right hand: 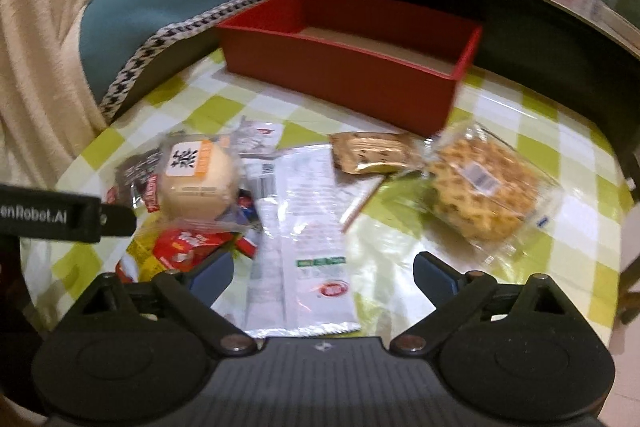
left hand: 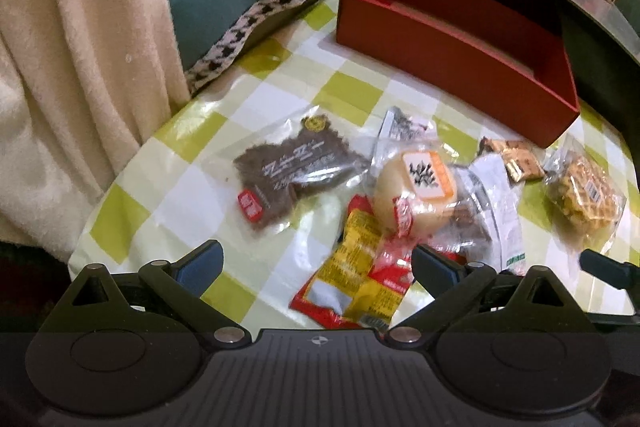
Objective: Organize snacks
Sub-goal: 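Lower the right tool onto the long white packet and close it, then grasp the wrapped round bun with the left tool while the right tool holds the white packet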
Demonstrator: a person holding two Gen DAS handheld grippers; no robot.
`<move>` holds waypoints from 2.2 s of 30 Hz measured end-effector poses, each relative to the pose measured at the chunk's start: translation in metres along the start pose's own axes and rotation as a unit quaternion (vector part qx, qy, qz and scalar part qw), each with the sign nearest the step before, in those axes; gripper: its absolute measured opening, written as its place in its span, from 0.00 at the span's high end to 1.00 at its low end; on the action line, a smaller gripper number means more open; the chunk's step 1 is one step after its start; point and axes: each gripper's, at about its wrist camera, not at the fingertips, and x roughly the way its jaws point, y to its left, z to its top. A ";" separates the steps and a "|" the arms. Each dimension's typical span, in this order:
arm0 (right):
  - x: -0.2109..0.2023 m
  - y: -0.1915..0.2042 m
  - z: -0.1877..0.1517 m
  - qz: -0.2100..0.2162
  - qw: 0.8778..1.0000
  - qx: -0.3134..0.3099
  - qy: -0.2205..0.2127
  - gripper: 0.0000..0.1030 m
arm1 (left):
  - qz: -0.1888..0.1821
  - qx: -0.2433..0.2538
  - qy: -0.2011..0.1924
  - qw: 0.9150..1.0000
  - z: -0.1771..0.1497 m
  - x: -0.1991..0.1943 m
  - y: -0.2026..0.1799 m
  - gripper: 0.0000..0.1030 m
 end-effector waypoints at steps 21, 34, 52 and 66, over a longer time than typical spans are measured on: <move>0.049 0.001 0.013 0.041 0.997 -0.009 0.059 0.15 | -0.031 -0.017 0.058 0.998 0.044 0.056 -0.042 0.01; 0.050 -0.012 0.018 0.040 0.997 0.017 0.071 0.27 | -0.009 -0.018 0.096 0.995 0.037 0.071 -0.022 0.05; 0.064 -0.009 0.026 0.081 0.994 0.017 0.077 0.00 | -0.001 0.039 0.109 0.993 0.047 0.088 -0.034 0.07; 0.048 -0.016 0.022 0.056 0.995 0.019 0.083 0.45 | -0.020 0.033 0.122 0.992 0.046 0.084 -0.029 0.19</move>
